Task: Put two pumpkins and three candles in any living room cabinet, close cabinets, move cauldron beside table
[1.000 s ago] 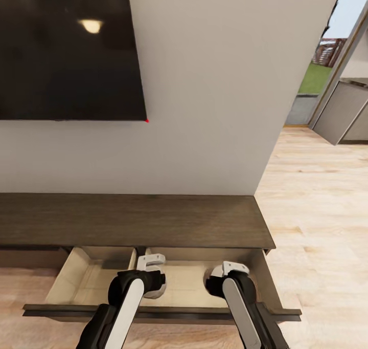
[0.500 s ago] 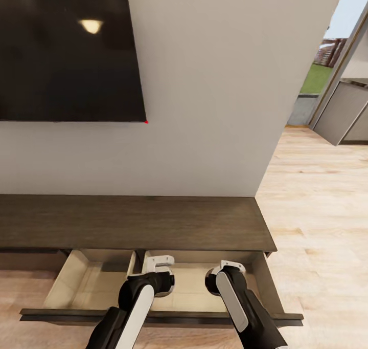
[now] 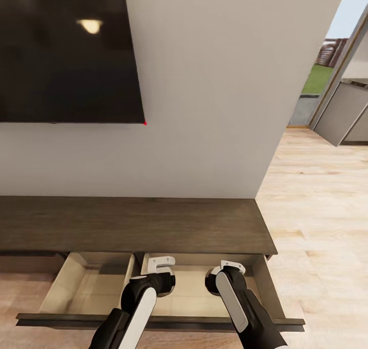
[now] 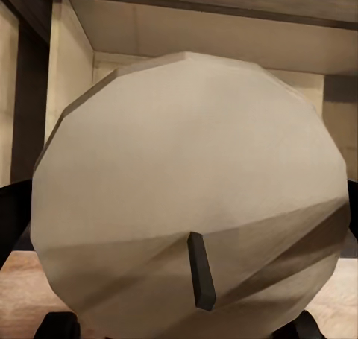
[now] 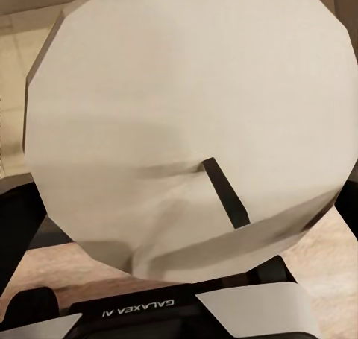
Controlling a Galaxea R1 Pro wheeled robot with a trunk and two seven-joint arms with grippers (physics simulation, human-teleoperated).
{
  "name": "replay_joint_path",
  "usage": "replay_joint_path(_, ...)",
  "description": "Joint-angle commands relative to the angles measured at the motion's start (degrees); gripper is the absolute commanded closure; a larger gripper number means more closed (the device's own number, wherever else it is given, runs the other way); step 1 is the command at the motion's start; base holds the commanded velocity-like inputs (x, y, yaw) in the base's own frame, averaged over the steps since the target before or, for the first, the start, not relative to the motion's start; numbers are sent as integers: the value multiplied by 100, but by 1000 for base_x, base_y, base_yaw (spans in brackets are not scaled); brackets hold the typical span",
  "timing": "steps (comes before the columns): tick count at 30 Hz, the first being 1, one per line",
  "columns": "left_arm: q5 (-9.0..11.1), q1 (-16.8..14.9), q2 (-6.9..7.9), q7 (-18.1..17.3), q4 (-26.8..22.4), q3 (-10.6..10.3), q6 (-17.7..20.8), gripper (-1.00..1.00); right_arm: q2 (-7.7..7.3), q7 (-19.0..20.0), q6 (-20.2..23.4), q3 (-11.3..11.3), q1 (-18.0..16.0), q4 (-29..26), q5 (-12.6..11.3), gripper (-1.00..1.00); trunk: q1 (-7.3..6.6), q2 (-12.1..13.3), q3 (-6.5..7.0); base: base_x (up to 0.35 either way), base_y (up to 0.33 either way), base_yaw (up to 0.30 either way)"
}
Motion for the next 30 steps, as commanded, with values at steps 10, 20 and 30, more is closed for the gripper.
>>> replay_joint_path(10,58,-4,-2,66,6,-79,-15,100,0,-51,0,5,-9,79,-53,100,0,-3,-5,-4,-7,0)
replay_joint_path(20,56,-4,-2,107,14,-378,-306,100,0,-51,-1,5,-8,85,-53,100,44,-83,-41,-15,-43,0)
replay_joint_path(30,67,-4,0,107,71,-426,-380,100,0,-51,-120,7,-2,85,-47,100,263,-484,-220,0,0,0)
